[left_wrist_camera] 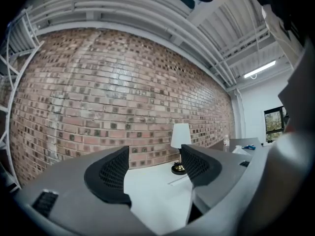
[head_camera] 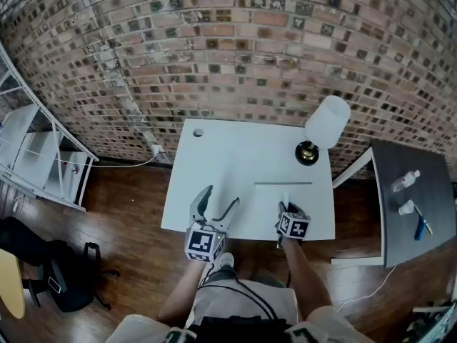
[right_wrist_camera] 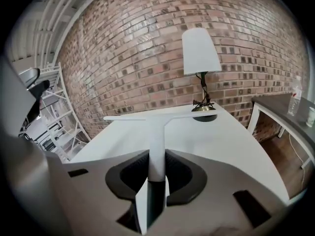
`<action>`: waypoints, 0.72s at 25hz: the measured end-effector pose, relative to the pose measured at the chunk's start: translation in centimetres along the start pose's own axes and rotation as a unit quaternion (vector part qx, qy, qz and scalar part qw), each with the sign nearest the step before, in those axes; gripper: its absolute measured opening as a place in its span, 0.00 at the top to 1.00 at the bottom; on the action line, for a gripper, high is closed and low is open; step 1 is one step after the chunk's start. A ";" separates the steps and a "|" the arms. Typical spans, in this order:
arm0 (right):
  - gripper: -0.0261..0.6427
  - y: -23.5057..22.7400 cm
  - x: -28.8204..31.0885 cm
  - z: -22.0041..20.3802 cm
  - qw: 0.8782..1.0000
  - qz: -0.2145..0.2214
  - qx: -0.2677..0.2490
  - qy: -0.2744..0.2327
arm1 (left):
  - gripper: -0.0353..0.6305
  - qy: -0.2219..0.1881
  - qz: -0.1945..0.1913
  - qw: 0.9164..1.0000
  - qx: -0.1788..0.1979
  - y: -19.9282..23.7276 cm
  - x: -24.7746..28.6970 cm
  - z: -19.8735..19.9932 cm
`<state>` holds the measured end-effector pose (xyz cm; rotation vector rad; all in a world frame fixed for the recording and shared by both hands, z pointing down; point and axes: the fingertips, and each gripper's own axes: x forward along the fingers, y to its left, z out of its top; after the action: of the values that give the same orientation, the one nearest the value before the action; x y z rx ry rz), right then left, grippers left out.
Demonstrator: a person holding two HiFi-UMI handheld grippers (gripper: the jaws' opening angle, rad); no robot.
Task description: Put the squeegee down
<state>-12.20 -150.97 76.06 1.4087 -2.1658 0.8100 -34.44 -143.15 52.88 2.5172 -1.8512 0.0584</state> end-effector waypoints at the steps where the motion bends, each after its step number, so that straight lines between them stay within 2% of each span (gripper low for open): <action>1: 0.82 -0.2 0.9 -0.3 1.000 -0.005 0.001 0.009 | 0.47 0.013 -0.007 1.000 -0.004 0.2 0.4 -0.9; 4: 0.82 -1.1 3.8 -0.8 0.999 -0.019 -0.010 0.042 | 0.47 0.045 -0.011 0.999 0.004 1.3 1.6 -3.4; 7: 0.82 -3.0 5.5 -1.7 0.996 -0.049 -0.008 0.070 | 0.47 0.036 -0.015 0.999 -0.002 0.8 2.7 -2.9; 9: 0.81 -3.6 6.0 -1.2 0.996 -0.063 -0.004 0.069 | 0.47 0.034 -0.016 0.999 0.004 0.8 3.6 -2.9; 15: 0.79 -4.2 8.5 -1.4 0.996 -0.052 -0.010 0.075 | 0.47 0.051 0.018 0.999 0.000 1.3 4.8 -3.7; 16: 0.76 -4.4 8.9 -1.7 0.996 -0.049 -0.010 0.077 | 0.47 0.051 0.020 0.999 -0.001 1.2 5.0 -3.6; 18: 0.59 -4.9 9.4 -2.1 0.996 -0.045 -0.004 0.076 | 0.47 0.051 0.029 0.998 -0.005 1.4 5.6 -3.7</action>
<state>-11.26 -157.40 84.74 1.3833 -1.9739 0.8463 -34.21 -148.75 56.81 2.4053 -1.8792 0.1736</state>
